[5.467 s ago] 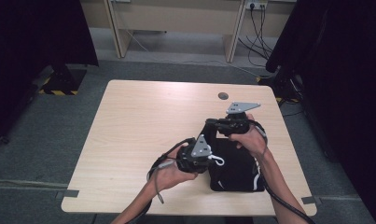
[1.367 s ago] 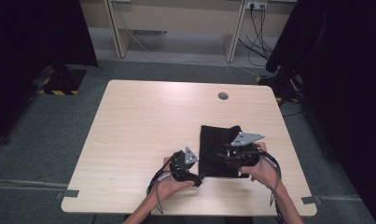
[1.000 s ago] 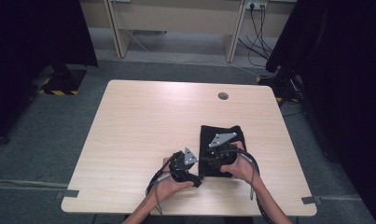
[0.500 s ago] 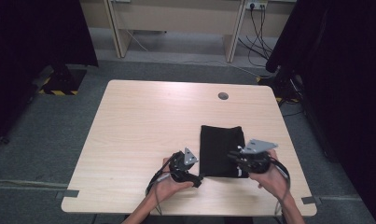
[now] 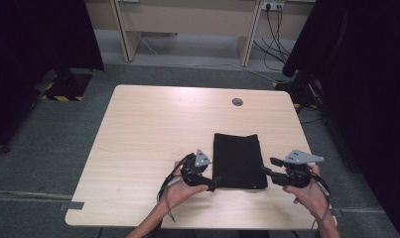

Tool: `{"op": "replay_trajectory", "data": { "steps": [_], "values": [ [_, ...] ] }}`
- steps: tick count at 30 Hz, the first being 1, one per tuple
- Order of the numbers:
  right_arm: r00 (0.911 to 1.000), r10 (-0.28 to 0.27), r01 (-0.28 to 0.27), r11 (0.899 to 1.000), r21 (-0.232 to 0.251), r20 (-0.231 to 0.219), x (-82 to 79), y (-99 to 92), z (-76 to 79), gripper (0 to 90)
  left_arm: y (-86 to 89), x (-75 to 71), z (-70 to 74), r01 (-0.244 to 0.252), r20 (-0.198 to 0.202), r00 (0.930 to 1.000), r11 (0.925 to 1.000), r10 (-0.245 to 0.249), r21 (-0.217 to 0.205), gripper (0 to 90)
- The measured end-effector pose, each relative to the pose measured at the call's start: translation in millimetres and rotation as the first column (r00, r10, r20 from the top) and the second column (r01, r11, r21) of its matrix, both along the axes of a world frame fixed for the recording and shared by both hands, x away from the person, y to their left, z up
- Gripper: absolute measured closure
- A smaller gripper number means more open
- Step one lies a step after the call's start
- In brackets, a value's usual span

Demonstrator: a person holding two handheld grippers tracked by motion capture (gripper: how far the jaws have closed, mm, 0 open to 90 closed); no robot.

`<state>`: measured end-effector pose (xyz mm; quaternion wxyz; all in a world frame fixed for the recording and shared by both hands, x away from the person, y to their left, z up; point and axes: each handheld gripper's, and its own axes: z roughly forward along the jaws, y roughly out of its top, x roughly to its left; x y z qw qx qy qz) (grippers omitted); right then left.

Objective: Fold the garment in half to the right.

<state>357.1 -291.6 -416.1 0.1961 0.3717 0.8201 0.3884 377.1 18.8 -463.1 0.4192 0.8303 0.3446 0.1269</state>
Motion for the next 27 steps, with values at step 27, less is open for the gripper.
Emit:
{"op": "replay_trajectory", "data": {
  "steps": [27],
  "values": [
    [0.9923,-0.032,0.035,0.999,0.02,-0.12,93.3,29.8,-40.1,35.1,-3.2,-6.0,-19.4,0.01,-0.014,0.9999,0.9975,-0.009,0.069,9.0]
  ]
}}
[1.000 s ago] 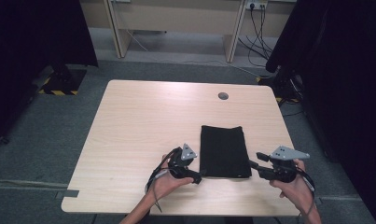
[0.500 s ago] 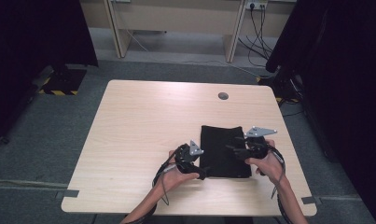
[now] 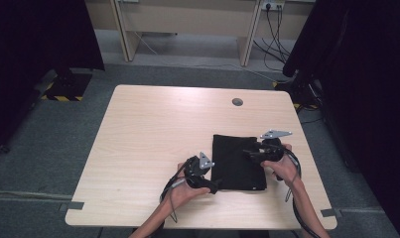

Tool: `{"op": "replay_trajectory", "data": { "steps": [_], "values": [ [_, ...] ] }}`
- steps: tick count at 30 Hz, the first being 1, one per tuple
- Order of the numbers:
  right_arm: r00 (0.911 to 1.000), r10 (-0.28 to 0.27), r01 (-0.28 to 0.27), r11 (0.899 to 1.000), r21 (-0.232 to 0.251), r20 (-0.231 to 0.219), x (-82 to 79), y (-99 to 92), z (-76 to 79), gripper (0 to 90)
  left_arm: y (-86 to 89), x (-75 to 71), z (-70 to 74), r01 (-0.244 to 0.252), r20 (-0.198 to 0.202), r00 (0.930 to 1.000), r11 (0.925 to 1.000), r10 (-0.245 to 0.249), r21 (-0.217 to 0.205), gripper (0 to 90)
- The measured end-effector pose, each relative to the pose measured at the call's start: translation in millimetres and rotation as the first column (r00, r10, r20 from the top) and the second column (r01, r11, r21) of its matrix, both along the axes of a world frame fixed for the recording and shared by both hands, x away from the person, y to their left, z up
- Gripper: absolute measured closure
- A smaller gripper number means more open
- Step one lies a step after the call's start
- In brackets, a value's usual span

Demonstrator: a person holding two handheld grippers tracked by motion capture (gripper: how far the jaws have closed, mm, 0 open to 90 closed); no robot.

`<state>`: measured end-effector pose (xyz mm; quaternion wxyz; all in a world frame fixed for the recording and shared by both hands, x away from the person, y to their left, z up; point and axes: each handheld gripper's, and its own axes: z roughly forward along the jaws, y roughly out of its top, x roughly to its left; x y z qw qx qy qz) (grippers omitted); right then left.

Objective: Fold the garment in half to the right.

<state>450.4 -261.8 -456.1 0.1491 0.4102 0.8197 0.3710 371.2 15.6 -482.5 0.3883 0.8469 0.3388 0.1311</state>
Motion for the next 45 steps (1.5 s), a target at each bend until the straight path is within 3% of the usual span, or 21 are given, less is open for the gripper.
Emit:
{"op": "replay_trajectory", "data": {
  "steps": [3,7,13,21,28,34,39,45],
  "values": [
    [0.9987,0.041,-0.041,0.999,0.015,0.03,-10.3,3.7,9.7,35.0,4.7,-6.0,0.5,0.013,-0.01,0.9999,0.9998,-0.013,-0.018,9.1],
    [0.9953,0.09,-0.091,0.996,0.018,0.036,-21.2,13.1,13.7,34.1,10.7,-13.9,1.8,0.03,-0.019,0.9994,0.9992,-0.03,-0.028,8.3],
    [0.9925,0.121,-0.121,0.992,0.017,0.015,-28.9,25.6,10.3,33.3,25.0,-23.4,4.1,0.04,-0.018,0.999,0.999,-0.04,-0.018,8.2],
    [0.9934,0.115,-0.115,0.993,-0.001,0.007,-36.0,29.7,9.7,32.3,58.9,-30.2,3.5,-0.003,-0.006,1.0,0.9999,0.003,-0.011,8.2],
    [0.9924,0.123,-0.123,0.992,-0.01,0.01,-42.3,31.8,10.2,30.6,80.6,-37.0,1.9,-0.026,0.005,0.9997,0.9994,0.025,0.022,8.2],
    [0.9922,0.125,-0.124,0.992,-0.024,0.002,-44.1,33.9,6.5,29.4,92.5,-41.7,-1.1,-0.038,0.005,0.9993,0.9985,0.038,0.039,7.1],
    [0.9932,0.116,-0.116,0.993,-0.023,-0.001,-44.9,32.9,3.8,28.4,99.8,-43.3,-2.9,-0.054,-0.007,0.9985,0.9975,0.054,0.045,0.5],
    [0.995,0.098,-0.098,0.995,-0.034,-0.02,-41.8,34.1,-10.0,25.0,103.7,-41.1,-3.0,-0.069,-0.008,0.9976,0.9966,0.069,0.045,0.0]
  ]
}}
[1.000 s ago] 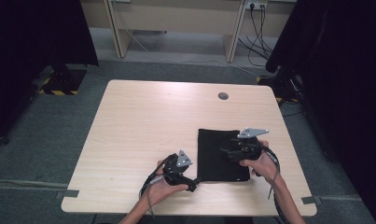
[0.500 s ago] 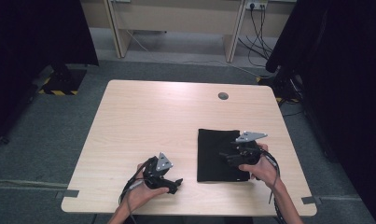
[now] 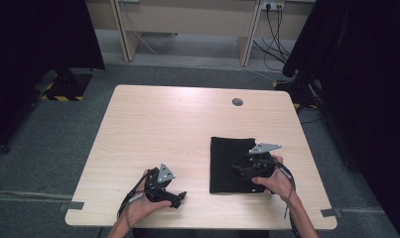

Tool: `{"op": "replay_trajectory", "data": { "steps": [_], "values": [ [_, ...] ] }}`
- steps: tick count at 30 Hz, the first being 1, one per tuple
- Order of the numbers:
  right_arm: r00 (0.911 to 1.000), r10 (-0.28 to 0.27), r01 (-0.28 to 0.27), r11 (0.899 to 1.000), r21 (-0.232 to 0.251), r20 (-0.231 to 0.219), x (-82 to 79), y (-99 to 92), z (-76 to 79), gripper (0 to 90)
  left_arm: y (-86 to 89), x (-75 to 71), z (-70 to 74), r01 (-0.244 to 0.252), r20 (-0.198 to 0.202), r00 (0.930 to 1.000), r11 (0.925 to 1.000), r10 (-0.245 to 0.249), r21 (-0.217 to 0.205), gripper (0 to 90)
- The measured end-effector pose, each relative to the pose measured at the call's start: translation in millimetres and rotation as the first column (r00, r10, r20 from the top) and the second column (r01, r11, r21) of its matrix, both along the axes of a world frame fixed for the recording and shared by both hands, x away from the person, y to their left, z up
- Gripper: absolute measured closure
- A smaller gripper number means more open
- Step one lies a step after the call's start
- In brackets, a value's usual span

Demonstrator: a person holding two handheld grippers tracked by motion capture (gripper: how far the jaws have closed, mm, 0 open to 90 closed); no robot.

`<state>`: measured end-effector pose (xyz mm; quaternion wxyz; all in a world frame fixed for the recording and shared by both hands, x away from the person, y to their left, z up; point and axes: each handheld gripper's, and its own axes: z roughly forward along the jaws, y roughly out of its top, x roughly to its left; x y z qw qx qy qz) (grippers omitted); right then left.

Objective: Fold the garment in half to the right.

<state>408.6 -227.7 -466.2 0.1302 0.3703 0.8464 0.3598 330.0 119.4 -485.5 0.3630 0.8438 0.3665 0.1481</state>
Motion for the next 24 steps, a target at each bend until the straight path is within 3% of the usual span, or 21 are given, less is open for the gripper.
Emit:
{"op": "replay_trajectory", "data": {
  "steps": [9,15,24],
  "values": [
    [0.9993,0.036,-0.036,0.999,0.011,0.009,12.0,7.8,-6.9,23.1,0.2,-0.4,-0.1,-0.001,0.001,1.0,1.0,0.001,0.0,0.0],
    [0.9956,0.093,-0.093,0.996,0.003,0.012,22.8,20.9,-6.8,23.5,0.8,-1.4,0.0,-0.002,0.0,1.0,1.0,0.002,-0.001,0.0],
    [0.9924,0.123,-0.123,0.992,-0.014,-0.006,34.2,41.6,-5.0,23.5,3.1,-1.5,0.0,0.007,-0.001,1.0,1.0,-0.007,-0.002,0.0]
  ]
}}
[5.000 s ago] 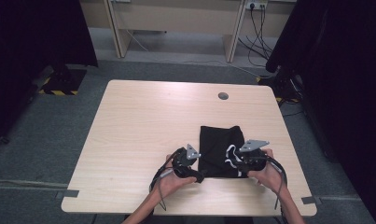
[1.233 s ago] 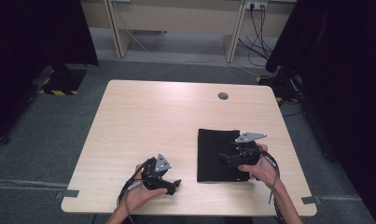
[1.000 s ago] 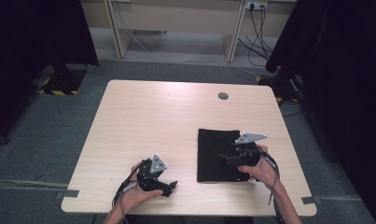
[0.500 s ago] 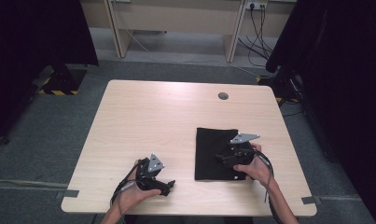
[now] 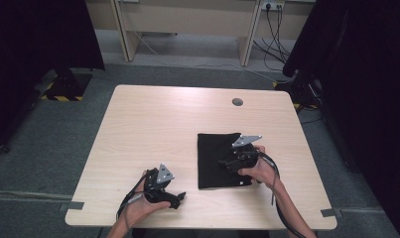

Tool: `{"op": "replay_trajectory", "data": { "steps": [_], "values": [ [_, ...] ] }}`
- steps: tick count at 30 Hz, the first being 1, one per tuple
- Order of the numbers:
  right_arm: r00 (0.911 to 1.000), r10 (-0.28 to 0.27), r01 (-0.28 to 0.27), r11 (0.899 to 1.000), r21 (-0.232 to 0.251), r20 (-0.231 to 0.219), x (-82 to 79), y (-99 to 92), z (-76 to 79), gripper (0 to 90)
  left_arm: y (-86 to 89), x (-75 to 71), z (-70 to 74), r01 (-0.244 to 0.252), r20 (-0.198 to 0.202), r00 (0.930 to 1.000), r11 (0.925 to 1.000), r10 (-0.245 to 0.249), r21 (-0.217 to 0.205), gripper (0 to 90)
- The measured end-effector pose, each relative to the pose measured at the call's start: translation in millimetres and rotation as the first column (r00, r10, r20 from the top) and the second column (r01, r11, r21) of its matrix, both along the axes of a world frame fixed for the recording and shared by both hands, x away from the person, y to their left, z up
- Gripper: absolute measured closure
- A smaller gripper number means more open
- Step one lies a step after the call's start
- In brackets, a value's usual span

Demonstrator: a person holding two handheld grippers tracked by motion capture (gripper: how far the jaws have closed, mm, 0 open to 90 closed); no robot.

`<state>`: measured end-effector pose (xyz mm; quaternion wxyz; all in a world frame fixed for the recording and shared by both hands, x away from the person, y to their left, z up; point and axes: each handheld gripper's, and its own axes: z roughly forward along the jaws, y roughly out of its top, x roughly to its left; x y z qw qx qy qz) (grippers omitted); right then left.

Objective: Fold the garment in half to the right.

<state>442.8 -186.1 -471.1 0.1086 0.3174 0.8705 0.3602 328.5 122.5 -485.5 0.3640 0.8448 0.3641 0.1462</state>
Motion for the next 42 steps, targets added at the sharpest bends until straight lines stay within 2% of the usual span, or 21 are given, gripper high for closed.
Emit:
{"op": "replay_trajectory", "data": {
  "steps": [14,29,35,42],
  "values": [
    [0.9999,0.0,0.0,1.0,-0.007,-0.013,9.6,23.1,0.9,23.5,4.0,1.0,-0.1,-0.015,0.0,0.9999,0.9999,0.015,-0.001,0.0],
    [1.0,0.003,-0.003,1.0,-0.01,-0.002,9.0,29.3,3.1,23.8,4.0,1.1,-0.1,-0.017,0.0,0.9999,0.9999,0.017,-0.001,0.0],
    [1.0,-0.005,0.004,0.999,0.033,0.004,2.7,21.8,9.4,22.6,4.0,1.1,-0.2,-0.02,0.0,0.9998,0.9998,0.02,-0.001,0.0],
    [0.9983,-0.059,0.059,0.993,0.106,0.001,-8.3,9.7,19.0,19.4,4.1,1.2,-0.2,-0.021,0.001,0.9998,0.9998,0.021,-0.001,0.0]
  ]
}}
